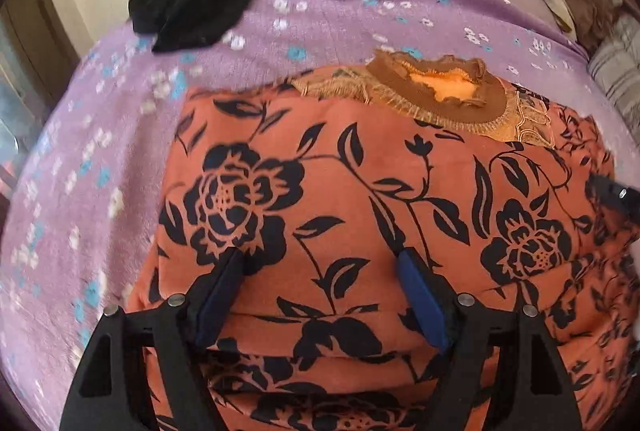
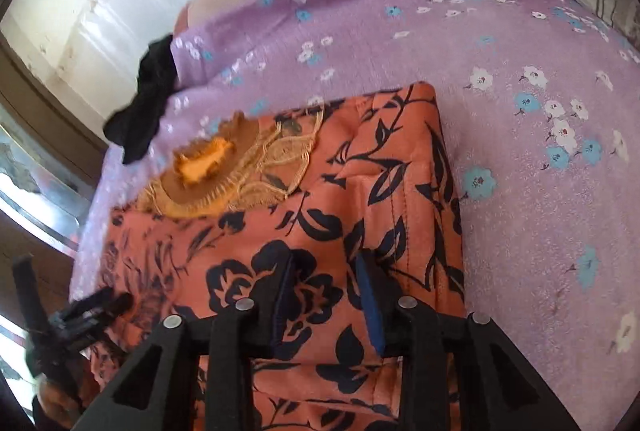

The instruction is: Fold small clothes

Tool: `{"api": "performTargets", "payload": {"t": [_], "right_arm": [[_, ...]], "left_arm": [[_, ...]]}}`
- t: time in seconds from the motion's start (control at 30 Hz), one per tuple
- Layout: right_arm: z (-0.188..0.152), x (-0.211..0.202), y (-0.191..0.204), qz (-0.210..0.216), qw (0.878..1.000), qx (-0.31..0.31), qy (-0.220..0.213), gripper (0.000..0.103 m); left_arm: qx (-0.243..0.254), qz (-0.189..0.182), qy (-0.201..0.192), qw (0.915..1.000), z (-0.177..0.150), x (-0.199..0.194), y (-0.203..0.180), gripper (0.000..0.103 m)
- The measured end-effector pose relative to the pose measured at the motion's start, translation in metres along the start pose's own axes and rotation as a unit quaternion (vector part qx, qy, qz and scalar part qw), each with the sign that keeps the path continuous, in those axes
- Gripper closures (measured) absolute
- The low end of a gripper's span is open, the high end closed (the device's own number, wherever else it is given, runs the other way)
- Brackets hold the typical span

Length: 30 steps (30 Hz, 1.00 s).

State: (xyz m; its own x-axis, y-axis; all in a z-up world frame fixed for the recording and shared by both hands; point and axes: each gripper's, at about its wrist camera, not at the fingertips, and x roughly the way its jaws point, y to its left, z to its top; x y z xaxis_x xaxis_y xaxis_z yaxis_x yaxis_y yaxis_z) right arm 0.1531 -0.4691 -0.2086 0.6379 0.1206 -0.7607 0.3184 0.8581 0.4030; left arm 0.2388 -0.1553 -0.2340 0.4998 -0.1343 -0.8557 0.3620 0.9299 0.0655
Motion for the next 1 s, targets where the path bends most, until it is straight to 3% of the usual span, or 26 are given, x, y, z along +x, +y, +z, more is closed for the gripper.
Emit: {"api": "performTargets", "payload": {"t": [0.13, 0.23, 0.33, 0.37, 0.47, 0.53, 0.77, 1.0], "right_arm": [[-0.003, -0.02, 0.019, 0.049, 0.998, -0.031, -0.03, 0.066], [-0.012, -0.007, 0.041, 0.073, 0.995, -0.065, -0.006, 0.066], [-0.03, 0.025, 0.051, 0.046, 0.993, -0.086, 0.061, 0.064], [-0.033, 0.024, 0.053, 0.043, 0.993, -0.099, 0.04, 0.064], [-0.034, 0.023, 0.06, 0.033, 0.992, -0.117, 0.041, 0.064], [-0.034, 0.026, 0.063, 0.033, 0.991, -0.12, 0.04, 0.064], [-0.038, 0.022, 0.057, 0.033, 0.992, -0.12, 0.038, 0.064], [-0.046, -0.02, 0.044, 0.045, 0.995, -0.085, 0.031, 0.065]], "left_arm": [[-0.022, -0.048, -0.02, 0.9984, 0.004, -0.014, 0.004, 0.023], [-0.02, -0.063, -0.036, 0.9971, 0.003, -0.021, -0.001, 0.023], [0.001, -0.051, -0.001, 0.9987, -0.001, -0.003, -0.011, 0.019], [0.009, -0.045, 0.015, 0.9988, -0.002, 0.007, -0.016, 0.018], [0.032, -0.016, -0.011, 0.9993, -0.006, 0.013, -0.022, 0.004], [0.019, -0.029, -0.007, 0.9994, -0.004, 0.016, -0.019, 0.001], [0.029, -0.04, -0.012, 0.9987, -0.012, 0.017, -0.017, 0.0], [-0.002, -0.028, -0.037, 0.9989, -0.042, -0.025, -0.004, 0.0]]}}
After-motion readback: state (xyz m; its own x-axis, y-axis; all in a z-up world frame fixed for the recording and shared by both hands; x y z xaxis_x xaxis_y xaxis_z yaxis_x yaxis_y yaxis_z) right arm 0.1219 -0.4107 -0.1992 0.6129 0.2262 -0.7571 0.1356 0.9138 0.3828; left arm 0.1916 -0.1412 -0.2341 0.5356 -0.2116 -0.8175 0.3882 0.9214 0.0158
